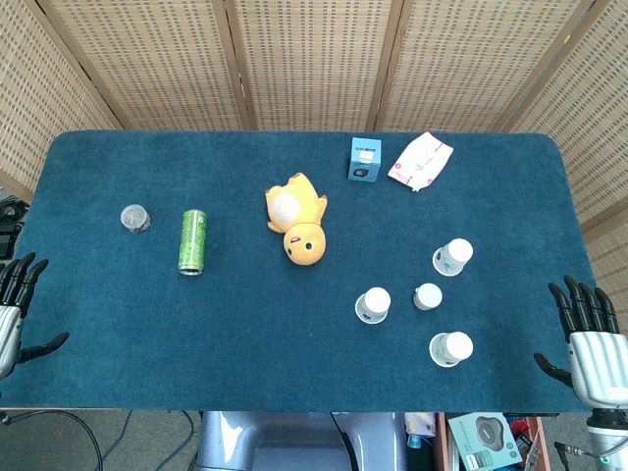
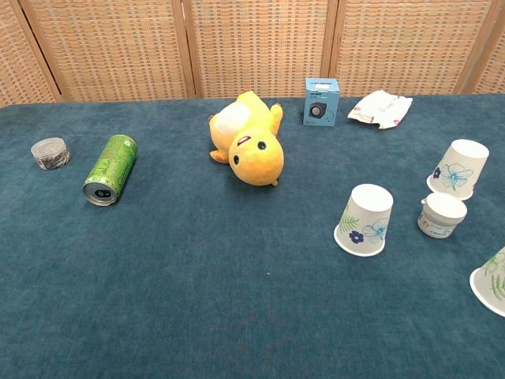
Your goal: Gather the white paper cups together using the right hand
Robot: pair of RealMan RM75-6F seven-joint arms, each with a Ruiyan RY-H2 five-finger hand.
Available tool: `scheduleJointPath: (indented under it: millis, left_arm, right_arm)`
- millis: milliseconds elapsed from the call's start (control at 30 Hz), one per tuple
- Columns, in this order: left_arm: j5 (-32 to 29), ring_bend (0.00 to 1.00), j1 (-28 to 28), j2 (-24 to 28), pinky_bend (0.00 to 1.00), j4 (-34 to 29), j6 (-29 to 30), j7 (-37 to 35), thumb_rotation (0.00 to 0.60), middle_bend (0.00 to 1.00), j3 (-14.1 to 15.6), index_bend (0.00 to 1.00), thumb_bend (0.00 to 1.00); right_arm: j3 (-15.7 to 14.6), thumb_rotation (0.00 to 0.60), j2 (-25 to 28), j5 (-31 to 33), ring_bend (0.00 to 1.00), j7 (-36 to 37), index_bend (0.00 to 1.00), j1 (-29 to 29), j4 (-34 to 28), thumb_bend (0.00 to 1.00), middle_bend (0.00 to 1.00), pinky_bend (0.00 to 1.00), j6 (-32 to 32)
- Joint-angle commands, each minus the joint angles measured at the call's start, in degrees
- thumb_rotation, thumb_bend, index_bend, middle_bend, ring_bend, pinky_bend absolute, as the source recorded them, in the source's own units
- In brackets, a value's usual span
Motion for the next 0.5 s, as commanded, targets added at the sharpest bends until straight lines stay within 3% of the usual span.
scheduleJointPath:
  millis: [33, 167, 233, 367, 500]
  left_arm:
    - [-0.3, 0.0, 0.0, -0.1, 0.0, 0.3, -0.1, -0.1, 0.6, 0.0, -0.1, 0.0, 0.07]
    - [-0.9, 0.0, 0.3, 0.3, 0.0, 0.3, -0.2, -0.9, 0.6, 0.0, -0.1, 0.0, 0.07]
    - [-0.7, 0.0, 0.5, 0.6, 0.0, 0.0, 0.4, -1.3, 0.6, 0.0, -0.1, 0.0, 0.07]
    - [-0.4, 0.0, 0.6, 0.8, 0.0, -0.1, 1.1, -1.6, 0.6, 0.0, -0.3, 0.0, 0.07]
    - [-1.5, 0.0, 0.3, 0.6, 0.0, 0.2, 0.0, -1.0, 0.6, 0.0, -0.4, 0.0, 0.07]
  right_arm:
    - [-0.1, 0.6, -0.3, -0.3, 0.0, -1.1, 0.0, 0.0, -0.2, 0.0, 0.0, 0.0, 0.0]
    - [-0.7, 0.6, 0.0, -0.5, 0.0, -1.7, 0.0, 0.1, -0.4, 0.0, 0.0, 0.0, -1.1]
    - [-2.8, 0.6, 1.7, -0.9, 0.0, -0.4, 0.0, 1.0, -1.7, 0.0, 0.0, 0.0, -5.2]
    - [-7.5, 0.6, 5.9, -6.0, 0.0, 8.9, 0.0, 5.5, -1.8, 0.0, 0.0, 0.0, -15.8]
    - [-10.3, 0.6, 5.0, -14.6, 0.0, 18.2, 0.02, 9.1, 3.9, 0.0, 0.0, 0.03, -17.8]
